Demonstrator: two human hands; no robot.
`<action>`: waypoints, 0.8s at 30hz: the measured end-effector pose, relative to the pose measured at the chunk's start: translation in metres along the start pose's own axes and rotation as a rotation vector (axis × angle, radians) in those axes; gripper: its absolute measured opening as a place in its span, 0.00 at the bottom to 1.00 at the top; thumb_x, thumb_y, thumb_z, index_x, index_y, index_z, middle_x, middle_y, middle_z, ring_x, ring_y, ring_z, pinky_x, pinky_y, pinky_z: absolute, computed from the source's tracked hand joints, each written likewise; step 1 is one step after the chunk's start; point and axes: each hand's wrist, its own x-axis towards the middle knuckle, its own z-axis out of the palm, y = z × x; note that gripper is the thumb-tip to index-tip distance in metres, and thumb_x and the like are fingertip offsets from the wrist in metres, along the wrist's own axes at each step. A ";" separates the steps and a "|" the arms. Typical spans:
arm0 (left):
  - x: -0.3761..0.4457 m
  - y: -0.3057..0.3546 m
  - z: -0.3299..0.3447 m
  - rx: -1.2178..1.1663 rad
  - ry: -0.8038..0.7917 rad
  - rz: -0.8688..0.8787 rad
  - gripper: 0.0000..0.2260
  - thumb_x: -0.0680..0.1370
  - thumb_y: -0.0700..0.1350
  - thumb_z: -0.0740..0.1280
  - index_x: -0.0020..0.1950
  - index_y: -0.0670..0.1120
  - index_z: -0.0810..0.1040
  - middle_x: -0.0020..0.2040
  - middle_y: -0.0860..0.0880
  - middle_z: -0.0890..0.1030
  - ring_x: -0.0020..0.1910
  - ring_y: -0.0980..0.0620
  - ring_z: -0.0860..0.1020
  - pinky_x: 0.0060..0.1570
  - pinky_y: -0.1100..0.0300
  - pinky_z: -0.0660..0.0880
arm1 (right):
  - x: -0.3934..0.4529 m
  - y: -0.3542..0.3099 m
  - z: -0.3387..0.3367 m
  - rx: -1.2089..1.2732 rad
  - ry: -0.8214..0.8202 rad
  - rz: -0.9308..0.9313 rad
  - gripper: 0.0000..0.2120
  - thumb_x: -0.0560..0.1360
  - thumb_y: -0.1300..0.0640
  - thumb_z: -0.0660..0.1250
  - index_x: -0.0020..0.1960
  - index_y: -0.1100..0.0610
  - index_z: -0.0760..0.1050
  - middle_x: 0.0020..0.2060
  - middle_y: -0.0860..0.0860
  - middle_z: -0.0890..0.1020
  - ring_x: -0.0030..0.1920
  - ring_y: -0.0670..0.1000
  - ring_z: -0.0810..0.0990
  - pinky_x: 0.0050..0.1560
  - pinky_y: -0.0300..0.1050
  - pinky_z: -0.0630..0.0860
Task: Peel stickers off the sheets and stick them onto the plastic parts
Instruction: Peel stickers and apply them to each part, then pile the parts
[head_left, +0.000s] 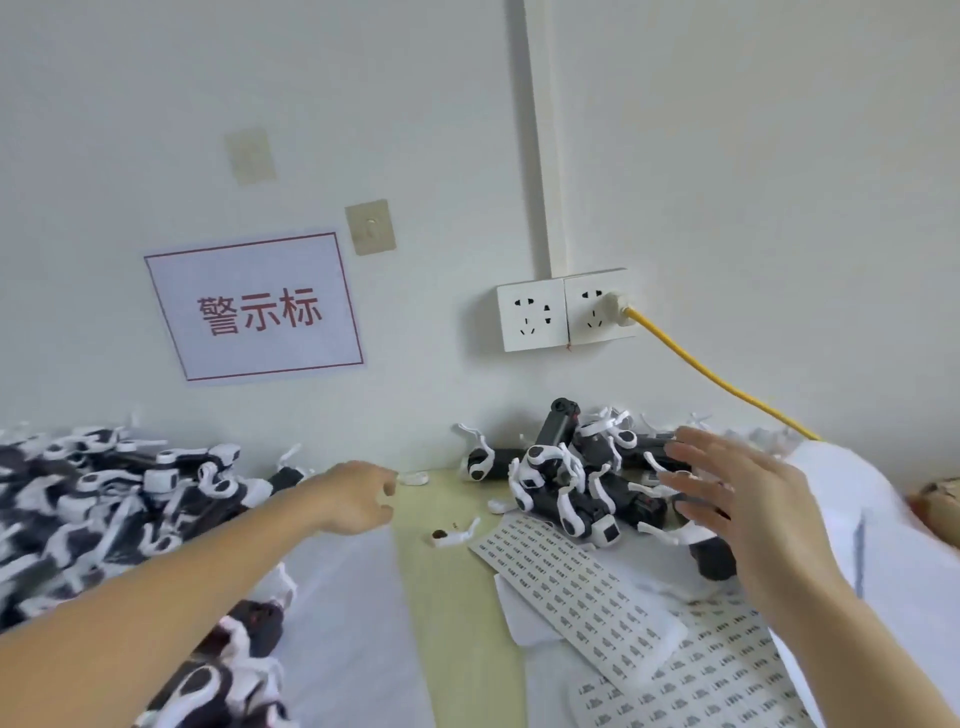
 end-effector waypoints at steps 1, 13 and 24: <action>0.004 -0.016 -0.003 0.084 -0.001 -0.053 0.19 0.81 0.53 0.62 0.71 0.51 0.69 0.68 0.46 0.72 0.67 0.44 0.71 0.64 0.53 0.70 | -0.005 0.004 0.011 -0.091 -0.048 -0.035 0.14 0.83 0.60 0.58 0.54 0.50 0.82 0.49 0.46 0.86 0.48 0.49 0.86 0.47 0.47 0.77; 0.025 -0.140 0.022 0.147 0.112 -0.509 0.18 0.75 0.49 0.71 0.63 0.47 0.73 0.66 0.44 0.74 0.62 0.44 0.76 0.48 0.56 0.72 | -0.027 0.028 0.056 -0.431 -0.321 -0.195 0.14 0.81 0.56 0.59 0.51 0.42 0.82 0.44 0.35 0.84 0.42 0.39 0.83 0.47 0.48 0.78; 0.014 -0.130 -0.040 0.146 0.337 -0.474 0.21 0.75 0.59 0.71 0.62 0.49 0.75 0.59 0.47 0.77 0.57 0.43 0.78 0.47 0.55 0.72 | -0.029 0.031 0.056 -0.500 -0.329 -0.145 0.14 0.81 0.58 0.60 0.49 0.44 0.82 0.44 0.41 0.85 0.41 0.37 0.82 0.43 0.46 0.76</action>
